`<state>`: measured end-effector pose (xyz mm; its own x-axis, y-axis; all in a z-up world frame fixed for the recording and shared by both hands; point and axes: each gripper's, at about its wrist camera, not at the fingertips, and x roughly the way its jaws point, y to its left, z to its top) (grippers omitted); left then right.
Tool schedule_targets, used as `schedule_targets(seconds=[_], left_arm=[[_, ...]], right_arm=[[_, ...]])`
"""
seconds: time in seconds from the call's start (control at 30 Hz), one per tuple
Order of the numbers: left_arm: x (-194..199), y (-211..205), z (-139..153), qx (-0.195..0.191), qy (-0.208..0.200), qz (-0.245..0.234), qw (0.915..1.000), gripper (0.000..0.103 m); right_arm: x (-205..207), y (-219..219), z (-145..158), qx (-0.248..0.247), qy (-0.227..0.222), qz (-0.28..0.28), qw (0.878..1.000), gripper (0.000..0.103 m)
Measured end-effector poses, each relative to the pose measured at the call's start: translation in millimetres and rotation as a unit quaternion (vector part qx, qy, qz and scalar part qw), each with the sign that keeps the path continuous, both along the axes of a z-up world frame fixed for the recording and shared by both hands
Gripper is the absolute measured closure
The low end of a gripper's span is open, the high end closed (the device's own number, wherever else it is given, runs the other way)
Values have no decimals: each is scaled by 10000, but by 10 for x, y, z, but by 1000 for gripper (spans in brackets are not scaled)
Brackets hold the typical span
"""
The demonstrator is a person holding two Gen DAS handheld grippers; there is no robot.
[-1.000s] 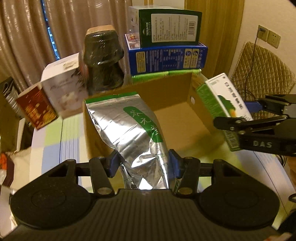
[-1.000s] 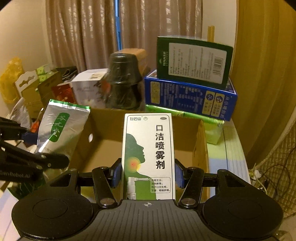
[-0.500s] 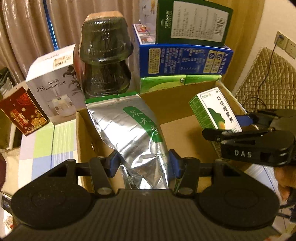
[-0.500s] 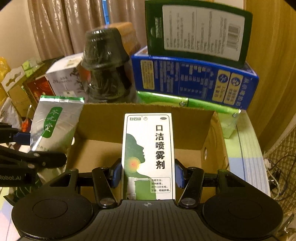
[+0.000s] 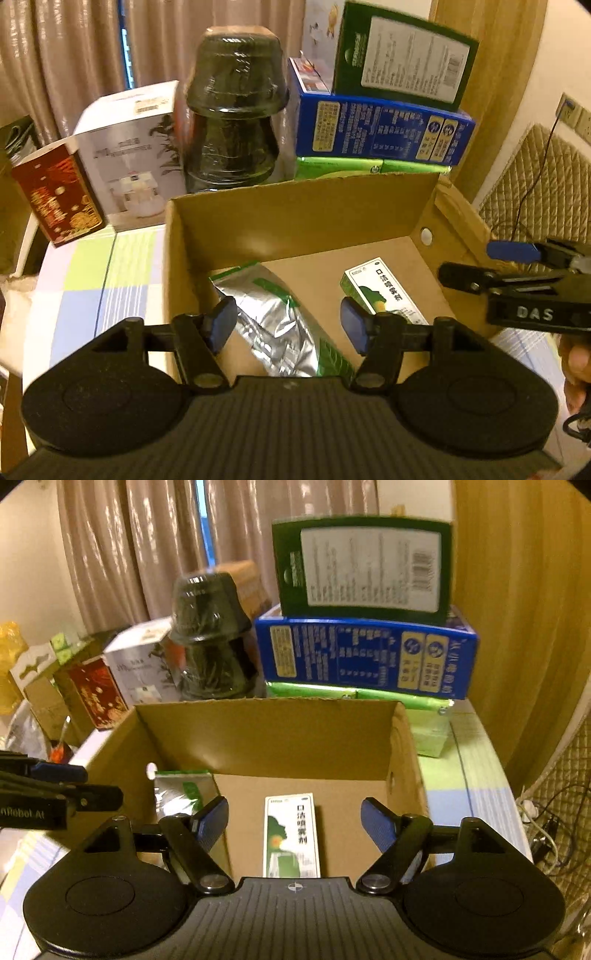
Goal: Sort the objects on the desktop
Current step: 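Open both tools to release the items into the box, then move both tools back to the table and approach the clear soap rack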
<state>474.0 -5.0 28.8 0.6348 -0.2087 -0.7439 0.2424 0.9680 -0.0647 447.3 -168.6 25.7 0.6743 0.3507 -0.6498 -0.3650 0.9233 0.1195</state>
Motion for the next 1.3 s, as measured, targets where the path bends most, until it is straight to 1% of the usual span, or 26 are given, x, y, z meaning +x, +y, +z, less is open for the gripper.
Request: schedule_targets(seconds=[0.03,0.13,0.17,0.23,0.3,0.47,0.53,0.57,0.6,0.67,0.73,0.83,0.87,0.9,0.97,1.07,1.13,1.27,1.3], left_arm=[[-100,34,25,-59,-49,41,10000,44],[-433,116,80,-36,-202,155,9997,41],[-547,147,89,-23,-243,184,9995,39],[-811,220,99,-12,-286,274,9992,37],[-1095,289,97,26,-337,393,9987,32],[-1776,401,53,-32,-336,697,9970,28],[-2028,384,28,-4,-335,718,9969,28],[-2142,376,15,19,-332,745,9967,24],[-2261,369,1,29,-332,745,9967,18],[-2491,375,-25,-31,-337,713,9969,16],[-2684,381,-62,-97,-262,741,9969,15],[-2928,401,-110,-63,-195,820,9964,15],[-2987,411,-132,-34,-182,838,9963,14],[-3053,435,-158,-25,-166,866,9961,9],[-3148,492,-216,-99,-116,850,9963,5],[-3237,544,-302,36,-5,819,9966,5],[-3263,572,-353,144,-6,815,9966,4],[-3280,640,-438,134,11,834,9964,4],[-3278,652,-461,183,-7,821,9965,3]], right_arm=[[-101,-37,27,42,-33,13,10000,26],[-504,-192,119,215,-190,-34,9996,23],[-645,-251,132,277,-211,-60,9994,22],[-931,-377,144,411,-214,-119,9989,20],[-1233,-486,128,483,-189,-204,9984,19],[-1949,-617,39,385,-94,-151,9991,17],[-2176,-660,-2,397,15,-188,9990,17],[-2266,-674,-16,398,50,-175,9990,17],[-2371,-681,-31,376,77,-180,9991,16],[-2558,-705,-66,376,171,-193,9990,15],[-2716,-703,-109,363,264,-164,9989,14],[-2921,-631,-187,266,334,-31,9991,11],[-2990,-624,-223,253,334,-8,9991,9],[-3036,-605,-253,267,324,16,9991,6],[-3094,-570,-331,315,338,-8,9989,5],[-3189,-513,-449,382,512,-12,9980,4],[-3236,-425,-481,274,488,121,9984,4],[-3252,-239,-521,92,380,339,9987,4],[-3241,-199,-535,65,371,372,9986,4]])
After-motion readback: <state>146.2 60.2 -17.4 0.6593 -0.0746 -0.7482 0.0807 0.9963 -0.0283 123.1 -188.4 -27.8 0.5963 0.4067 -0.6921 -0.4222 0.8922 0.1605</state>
